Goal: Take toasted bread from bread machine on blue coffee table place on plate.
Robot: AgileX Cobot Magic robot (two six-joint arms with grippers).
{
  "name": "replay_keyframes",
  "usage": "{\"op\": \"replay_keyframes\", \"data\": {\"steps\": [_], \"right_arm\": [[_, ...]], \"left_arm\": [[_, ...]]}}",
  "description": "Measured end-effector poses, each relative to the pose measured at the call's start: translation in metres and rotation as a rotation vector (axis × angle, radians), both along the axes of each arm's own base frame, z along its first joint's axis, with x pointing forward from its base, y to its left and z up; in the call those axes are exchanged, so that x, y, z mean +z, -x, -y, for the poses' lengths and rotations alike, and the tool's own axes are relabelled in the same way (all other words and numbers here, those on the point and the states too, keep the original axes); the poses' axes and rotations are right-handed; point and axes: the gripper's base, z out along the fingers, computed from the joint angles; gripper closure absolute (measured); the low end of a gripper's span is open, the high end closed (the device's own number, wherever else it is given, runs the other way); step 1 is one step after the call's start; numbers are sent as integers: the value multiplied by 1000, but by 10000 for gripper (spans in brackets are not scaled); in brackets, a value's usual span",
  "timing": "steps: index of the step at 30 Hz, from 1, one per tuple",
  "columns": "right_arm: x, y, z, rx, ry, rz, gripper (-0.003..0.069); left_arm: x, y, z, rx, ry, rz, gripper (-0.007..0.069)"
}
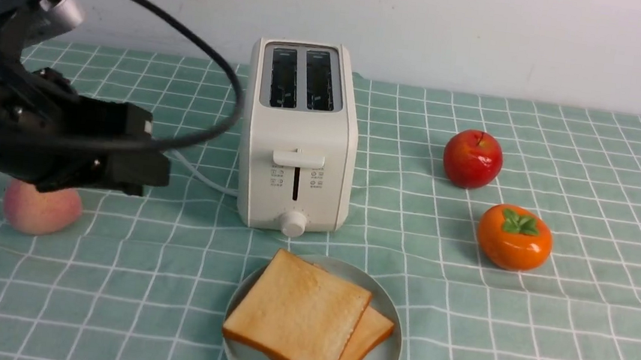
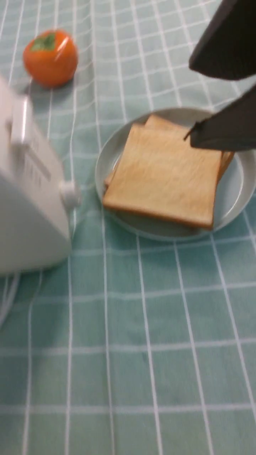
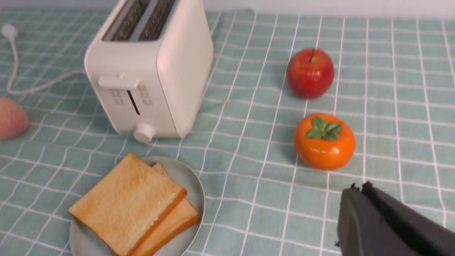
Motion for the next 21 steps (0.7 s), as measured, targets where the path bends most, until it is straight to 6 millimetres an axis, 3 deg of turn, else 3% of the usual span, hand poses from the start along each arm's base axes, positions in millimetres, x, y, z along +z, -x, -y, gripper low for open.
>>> {"op": "replay_keyframes", "data": {"steps": [4,5,6,9,12,13,14,18,21], "right_arm": [[-42,22,6,-19,-18,77,676],[-60,26,8,-26,-16,87,676],[-61,28,9,-28,-20,104,676],[-96,35,12,-47,-29,153,675],[-110,38,13,-56,-37,185,671],[-112,38,13,-56,-37,183,671],[-116,38,14,-58,-37,184,670],[-121,38,14,-58,-34,174,667],[-121,38,13,-56,-33,169,667]], "left_arm": [[14,35,4,-65,-20,52,638],[19,51,1,-63,-29,75,638],[20,54,0,-63,-30,77,638],[22,102,-13,-22,-55,100,638],[13,135,-22,4,-68,101,638],[13,138,-23,5,-67,102,638],[7,155,-26,11,-63,107,638],[-13,197,-34,18,-37,132,638],[-23,212,-37,31,-23,193,638]]}}
